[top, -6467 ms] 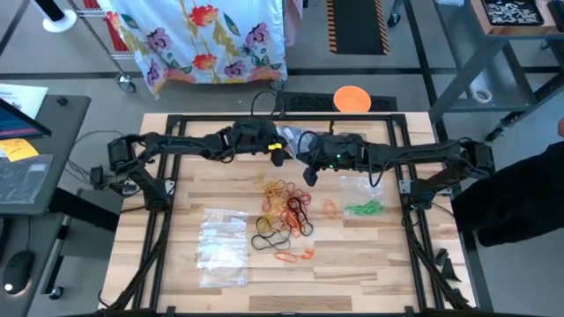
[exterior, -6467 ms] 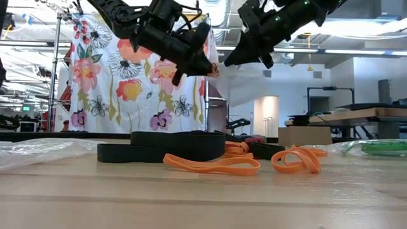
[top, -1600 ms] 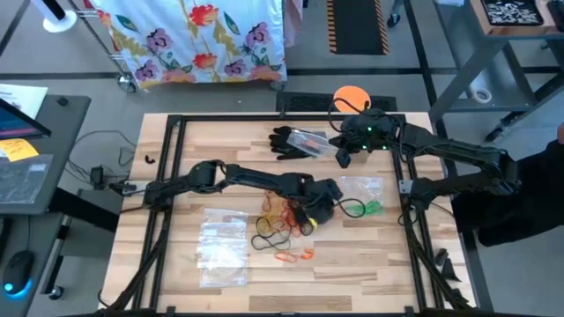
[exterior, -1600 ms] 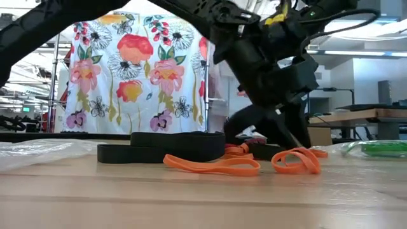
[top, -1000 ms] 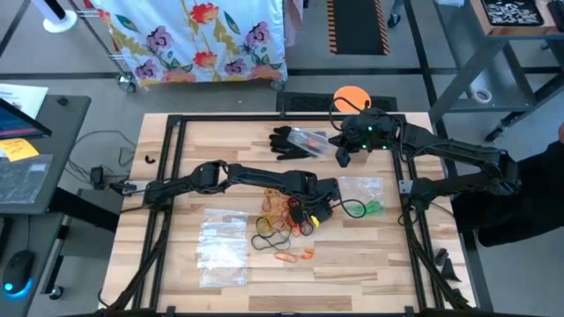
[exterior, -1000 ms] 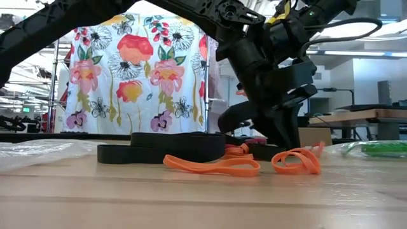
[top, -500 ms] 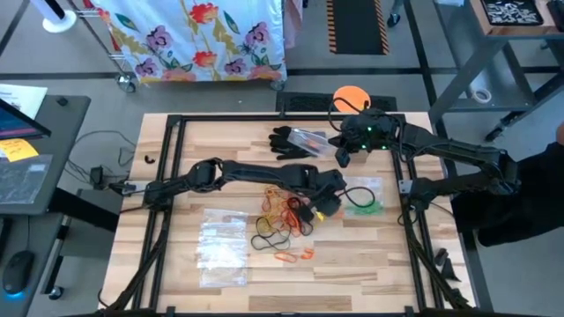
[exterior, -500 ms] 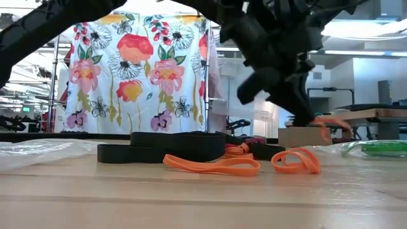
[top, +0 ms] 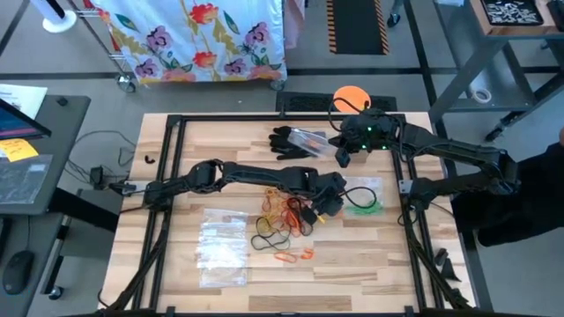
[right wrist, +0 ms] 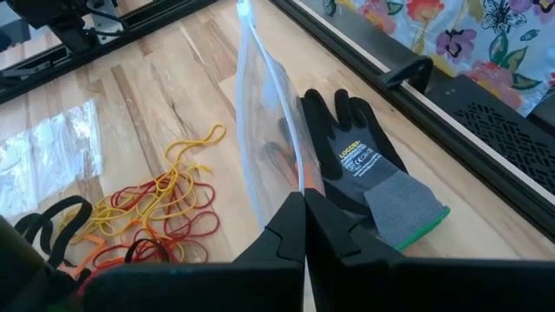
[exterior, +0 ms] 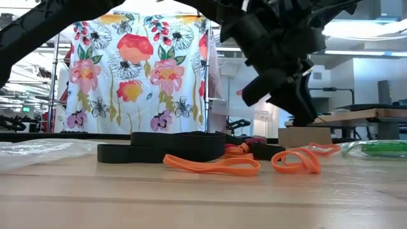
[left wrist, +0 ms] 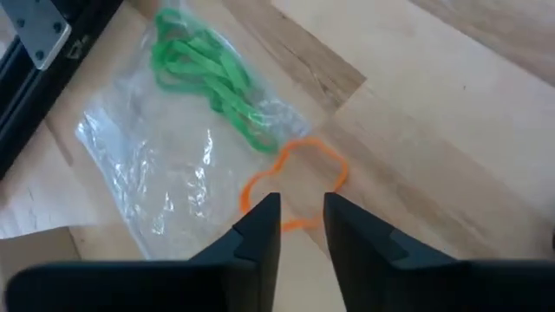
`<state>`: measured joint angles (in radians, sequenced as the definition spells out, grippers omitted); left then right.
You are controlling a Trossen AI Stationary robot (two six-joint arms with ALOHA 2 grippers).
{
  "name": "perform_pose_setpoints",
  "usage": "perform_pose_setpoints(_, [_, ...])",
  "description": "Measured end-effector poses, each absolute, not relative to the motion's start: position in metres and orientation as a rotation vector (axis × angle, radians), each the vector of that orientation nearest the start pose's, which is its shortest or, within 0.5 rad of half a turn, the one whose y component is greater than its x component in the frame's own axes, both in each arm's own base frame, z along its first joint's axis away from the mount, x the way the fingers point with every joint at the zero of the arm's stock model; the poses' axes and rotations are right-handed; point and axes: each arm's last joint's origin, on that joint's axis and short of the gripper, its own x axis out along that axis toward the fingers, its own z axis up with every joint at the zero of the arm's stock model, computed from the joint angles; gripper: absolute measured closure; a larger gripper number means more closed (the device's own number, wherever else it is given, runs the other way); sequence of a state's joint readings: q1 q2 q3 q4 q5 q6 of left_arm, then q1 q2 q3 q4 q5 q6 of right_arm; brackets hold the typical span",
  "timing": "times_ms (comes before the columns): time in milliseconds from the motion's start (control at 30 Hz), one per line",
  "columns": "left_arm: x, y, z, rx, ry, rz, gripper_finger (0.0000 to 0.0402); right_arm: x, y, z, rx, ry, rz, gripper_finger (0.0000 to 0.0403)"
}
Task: Sort rubber bands
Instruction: Put the orange rubber band into the transparent zip bag
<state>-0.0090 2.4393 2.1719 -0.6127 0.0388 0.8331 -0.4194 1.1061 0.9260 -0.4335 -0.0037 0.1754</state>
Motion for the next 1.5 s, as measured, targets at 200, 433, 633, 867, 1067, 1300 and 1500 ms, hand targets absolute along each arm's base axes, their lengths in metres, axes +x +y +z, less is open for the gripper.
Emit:
perform_pose_setpoints(200, [0.546, -0.005, 0.183, 0.725, 0.710, -0.438, 0.0266, 0.212, -0.095, 0.299, 0.298, 0.571, -0.455, 0.0403])
perform_pose_setpoints(433, [0.548, -0.004, 0.144, 0.665, 0.772, -0.530, 0.0229, 0.210, -0.094, 0.296, 0.304, 0.609, -0.457, 0.0403])
perform_pose_setpoints(633, [0.551, -0.006, 0.130, 0.605, 0.790, -0.529, 0.0221, 0.211, -0.094, 0.297, 0.300, 0.598, -0.456, 0.0403])
perform_pose_setpoints(867, [0.543, 0.009, 0.124, 0.477, 0.859, -0.588, 0.0259, 0.211, -0.094, 0.297, 0.310, 0.595, -0.458, 0.0403])
perform_pose_setpoints(1067, [0.541, 0.027, 0.126, 0.444, 0.877, -0.595, 0.0379, 0.212, -0.094, 0.297, 0.326, 0.582, -0.462, 0.0403])
perform_pose_setpoints(1300, [0.537, 0.026, 0.146, 0.471, 0.889, -0.545, 0.0401, 0.214, -0.088, 0.297, 0.321, 0.588, -0.440, 0.0403])
perform_pose_setpoints(1500, [0.512, 0.017, 0.189, 0.484, 1.025, -0.543, 0.0401, 0.213, -0.086, 0.302, 0.314, 0.555, -0.382, 0.0403])
